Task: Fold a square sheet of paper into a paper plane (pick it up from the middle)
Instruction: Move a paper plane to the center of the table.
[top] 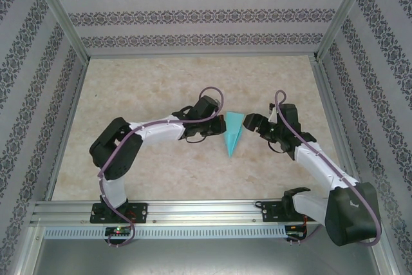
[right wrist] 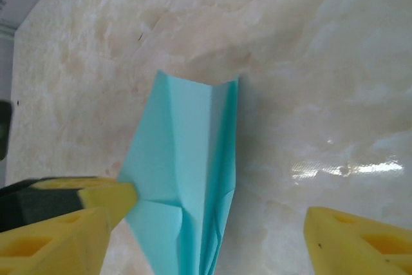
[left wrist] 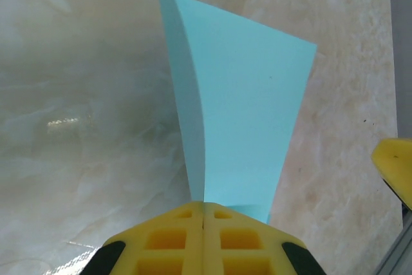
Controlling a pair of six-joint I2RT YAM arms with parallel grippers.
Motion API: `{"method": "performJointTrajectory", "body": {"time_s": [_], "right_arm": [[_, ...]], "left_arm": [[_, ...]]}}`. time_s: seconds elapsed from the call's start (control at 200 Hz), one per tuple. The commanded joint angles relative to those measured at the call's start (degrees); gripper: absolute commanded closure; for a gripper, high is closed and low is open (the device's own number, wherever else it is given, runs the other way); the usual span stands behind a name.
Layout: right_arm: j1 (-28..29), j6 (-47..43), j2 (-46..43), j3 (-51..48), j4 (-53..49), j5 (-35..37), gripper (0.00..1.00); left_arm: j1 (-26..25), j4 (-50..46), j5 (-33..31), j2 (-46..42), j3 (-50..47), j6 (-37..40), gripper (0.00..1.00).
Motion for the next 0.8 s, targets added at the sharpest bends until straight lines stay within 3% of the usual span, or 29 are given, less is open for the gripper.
{"method": "performJointTrajectory", "body": {"time_s": [0.0,0.24,0.52,0.794], "right_arm": [[3.02,0.72,0.94,0.19,0.39,-1.51,0.28],[8.97,1.59,8.58,3.77,1.96,-0.49,0.4],[12.96,2.02,16.74,7.96,1.99,1.26,0.42],[15.45,1.29,19.25,10.4,2.26,0.88,0.45]], "left_arm": [[1.33,9.28,3.75,1.76,-2.27,-0.67,1.0],[2.25,12.61,3.09,2.0,-6.87,-2.16,1.0],[2.89,14.03,0.79,0.09,-10.47,-3.3,1.0],[3.04,14.08,0.83,-0.21,-11.27,-3.14,1.0]]}}
